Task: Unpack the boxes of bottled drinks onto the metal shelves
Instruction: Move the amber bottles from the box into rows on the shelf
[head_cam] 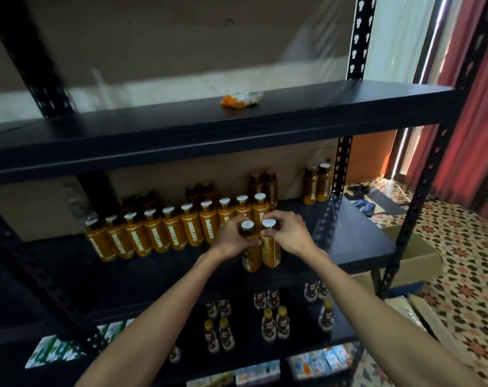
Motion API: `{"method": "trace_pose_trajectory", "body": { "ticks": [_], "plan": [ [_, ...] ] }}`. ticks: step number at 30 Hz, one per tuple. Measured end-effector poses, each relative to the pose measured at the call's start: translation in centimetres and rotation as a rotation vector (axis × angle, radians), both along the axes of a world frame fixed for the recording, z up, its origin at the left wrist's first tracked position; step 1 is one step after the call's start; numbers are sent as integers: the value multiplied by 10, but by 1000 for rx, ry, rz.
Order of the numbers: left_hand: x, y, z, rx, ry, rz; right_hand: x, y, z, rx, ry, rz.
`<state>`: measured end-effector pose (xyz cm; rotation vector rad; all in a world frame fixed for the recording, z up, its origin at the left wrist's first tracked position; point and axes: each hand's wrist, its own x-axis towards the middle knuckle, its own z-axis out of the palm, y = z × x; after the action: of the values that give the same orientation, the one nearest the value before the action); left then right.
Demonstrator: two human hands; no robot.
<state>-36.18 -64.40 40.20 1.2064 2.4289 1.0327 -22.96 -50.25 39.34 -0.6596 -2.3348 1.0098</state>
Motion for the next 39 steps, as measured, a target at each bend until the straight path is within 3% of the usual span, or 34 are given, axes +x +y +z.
{"method": "trace_pose_trajectory", "body": {
  "ticks": [7,12,18,23,29,34,39],
  "plan": [
    [-3,-6,19,12,-13,-146,5,2,-14,18,34,66],
    [-14,-4,43,-191,109,-308,6,-1,-18,-14,70,93],
    [-8,5,49,-208,215,-161,4,-6,-20,-28,102,105],
    [-14,2,54,-386,224,-291,5,-7,-17,-34,77,90],
    [-6,-1,53,-363,220,-89,3,-9,-14,-33,43,73],
    [-1,-6,58,-391,251,-200,6,-10,-7,-59,26,89],
    [5,-7,58,-351,186,-102,6,-13,-6,-95,18,87]
  ]
}}
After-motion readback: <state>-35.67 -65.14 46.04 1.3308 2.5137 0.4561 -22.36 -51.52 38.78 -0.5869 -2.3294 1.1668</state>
